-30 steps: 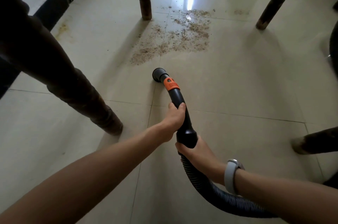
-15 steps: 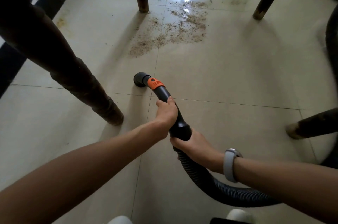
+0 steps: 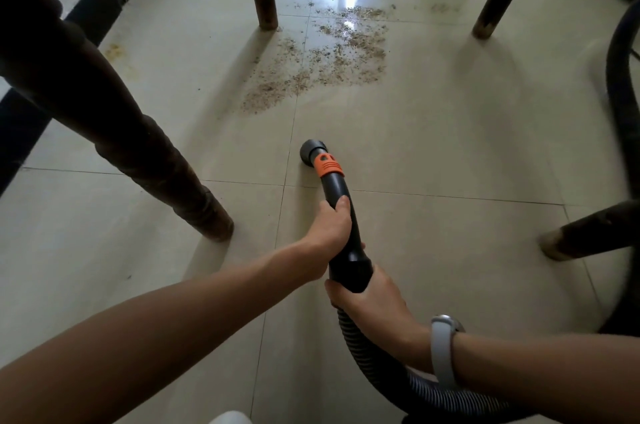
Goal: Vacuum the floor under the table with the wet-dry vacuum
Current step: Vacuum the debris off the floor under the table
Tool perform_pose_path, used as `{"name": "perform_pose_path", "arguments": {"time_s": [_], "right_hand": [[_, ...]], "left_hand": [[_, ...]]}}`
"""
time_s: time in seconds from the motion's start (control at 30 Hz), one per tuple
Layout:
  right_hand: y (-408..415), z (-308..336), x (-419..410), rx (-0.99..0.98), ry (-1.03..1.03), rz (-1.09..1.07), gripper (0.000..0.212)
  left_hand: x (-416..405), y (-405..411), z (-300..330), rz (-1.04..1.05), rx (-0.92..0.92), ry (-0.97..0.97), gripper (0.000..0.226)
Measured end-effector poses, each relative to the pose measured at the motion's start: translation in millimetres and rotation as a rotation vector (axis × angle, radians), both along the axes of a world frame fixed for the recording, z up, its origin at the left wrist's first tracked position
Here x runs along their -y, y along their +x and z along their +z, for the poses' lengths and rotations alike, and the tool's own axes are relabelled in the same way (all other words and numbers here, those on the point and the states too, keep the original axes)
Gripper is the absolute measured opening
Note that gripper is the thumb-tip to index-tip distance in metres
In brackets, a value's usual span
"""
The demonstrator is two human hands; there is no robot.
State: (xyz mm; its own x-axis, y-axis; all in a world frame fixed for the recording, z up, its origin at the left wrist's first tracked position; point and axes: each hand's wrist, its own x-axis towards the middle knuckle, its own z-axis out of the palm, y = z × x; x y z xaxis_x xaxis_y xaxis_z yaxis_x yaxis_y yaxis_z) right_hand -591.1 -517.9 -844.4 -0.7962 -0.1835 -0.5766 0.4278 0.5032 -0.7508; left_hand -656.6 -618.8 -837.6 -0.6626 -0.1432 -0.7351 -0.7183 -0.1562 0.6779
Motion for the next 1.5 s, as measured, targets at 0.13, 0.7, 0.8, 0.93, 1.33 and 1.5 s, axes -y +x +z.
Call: {"name": "perform_pose_path", "arguments": {"time_s": [0.13, 0.7, 0.8, 0.93, 1.33, 1.5], "right_hand": [[-9.6, 7.0, 5.5, 0.018, -0.173, 0.138, 0.015], [-49.5, -20.3, 29.8, -0.126, 0.028, 0.295, 0.024], [-64.6, -21.9, 40.1, -0.155, 0.0, 0.401, 0.024], [-87.5, -20.8, 65.2, -0.168, 0.016, 0.508, 0.03], [-138.2, -25.2, 137.4, -0.137, 0.127, 0.478, 0.045], [-144.7, -29.5, 137.5, -0.129, 0.121, 0.465, 0.047]], "left_hand": [[11.9, 4.5, -8.1, 0.126, 0.031, -0.114, 0.044], [45.4, -24.1, -19.0, 0.166, -0.07, -0.02, 0.045], [57.6, -26.8, -23.0, 0.235, -0.088, -0.064, 0.044], [85.2, -35.7, -27.9, 0.341, -0.088, -0.136, 0.043], [147.7, -82.6, -29.2, 0.496, -0.152, -0.221, 0.051], [146.9, -90.0, -28.0, 0.482, -0.157, -0.175, 0.051]]}}
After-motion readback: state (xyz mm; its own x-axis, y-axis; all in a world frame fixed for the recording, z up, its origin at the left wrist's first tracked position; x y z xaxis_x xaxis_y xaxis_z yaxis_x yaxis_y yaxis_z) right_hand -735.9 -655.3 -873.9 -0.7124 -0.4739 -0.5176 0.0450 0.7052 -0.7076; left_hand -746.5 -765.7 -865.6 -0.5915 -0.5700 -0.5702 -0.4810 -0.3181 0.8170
